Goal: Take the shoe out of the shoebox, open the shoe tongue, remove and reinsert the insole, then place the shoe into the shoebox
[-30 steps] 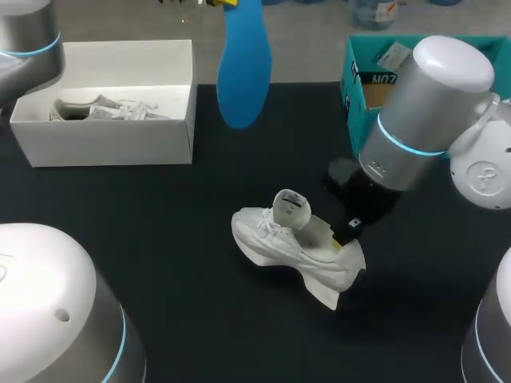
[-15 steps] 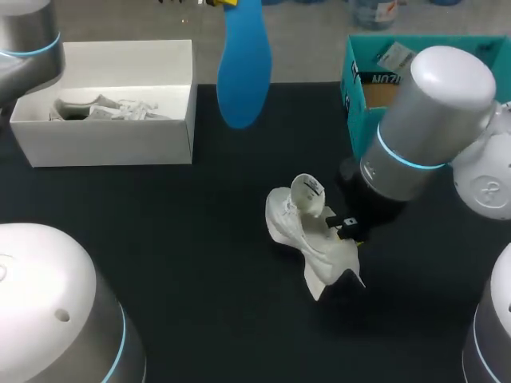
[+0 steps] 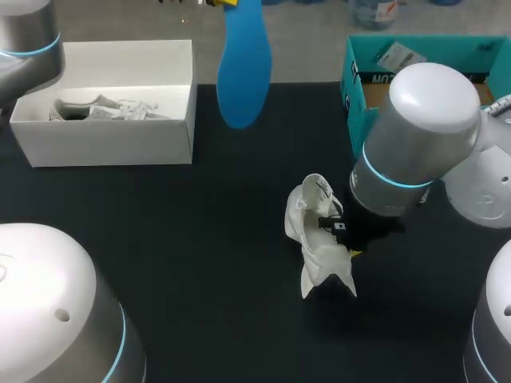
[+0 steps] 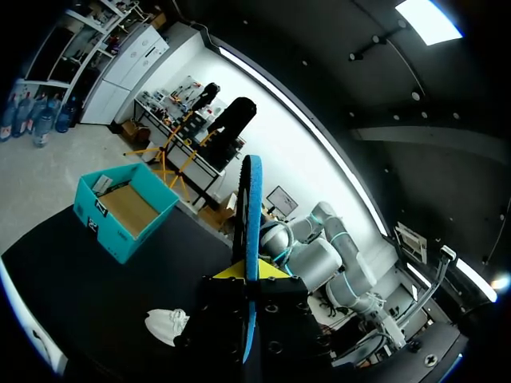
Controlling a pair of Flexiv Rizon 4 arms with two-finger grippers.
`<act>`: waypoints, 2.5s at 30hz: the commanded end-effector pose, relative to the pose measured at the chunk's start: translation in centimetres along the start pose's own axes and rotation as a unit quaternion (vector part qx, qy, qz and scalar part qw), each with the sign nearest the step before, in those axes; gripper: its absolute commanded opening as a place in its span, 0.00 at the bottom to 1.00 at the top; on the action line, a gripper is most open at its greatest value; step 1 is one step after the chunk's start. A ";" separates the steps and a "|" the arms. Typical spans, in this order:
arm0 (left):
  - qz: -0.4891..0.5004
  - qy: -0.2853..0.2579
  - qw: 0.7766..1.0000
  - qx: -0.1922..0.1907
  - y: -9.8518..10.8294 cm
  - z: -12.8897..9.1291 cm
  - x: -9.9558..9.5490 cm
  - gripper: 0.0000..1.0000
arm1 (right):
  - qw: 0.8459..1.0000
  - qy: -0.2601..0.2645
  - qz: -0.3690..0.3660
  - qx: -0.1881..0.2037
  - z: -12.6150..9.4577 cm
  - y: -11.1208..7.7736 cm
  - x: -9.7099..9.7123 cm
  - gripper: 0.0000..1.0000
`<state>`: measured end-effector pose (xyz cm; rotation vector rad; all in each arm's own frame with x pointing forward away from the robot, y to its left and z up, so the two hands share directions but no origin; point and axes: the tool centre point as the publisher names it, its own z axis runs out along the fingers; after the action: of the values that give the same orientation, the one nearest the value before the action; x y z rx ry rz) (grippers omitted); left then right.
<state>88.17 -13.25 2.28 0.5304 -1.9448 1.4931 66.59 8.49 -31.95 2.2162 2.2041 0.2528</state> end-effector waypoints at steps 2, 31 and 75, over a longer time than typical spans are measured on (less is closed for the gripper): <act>0.001 0.000 1.000 0.002 0.1 0.0 0.0 0.00 | 1.000 0.005 0.000 -0.009 0.8 0.1 0.6 0.00; 0.001 0.000 1.000 0.002 0.1 0.0 0.0 0.00 | 0.998 -0.001 0.060 -0.027 5.0 -2.5 1.7 1.00; 0.001 0.000 1.000 0.002 0.1 0.0 0.0 0.00 | 0.994 0.062 0.074 0.053 -2.5 -0.4 0.7 1.00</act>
<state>88.17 -13.25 2.28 0.5304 -1.9448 1.4931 65.99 9.95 -29.21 2.3778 2.1422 0.1803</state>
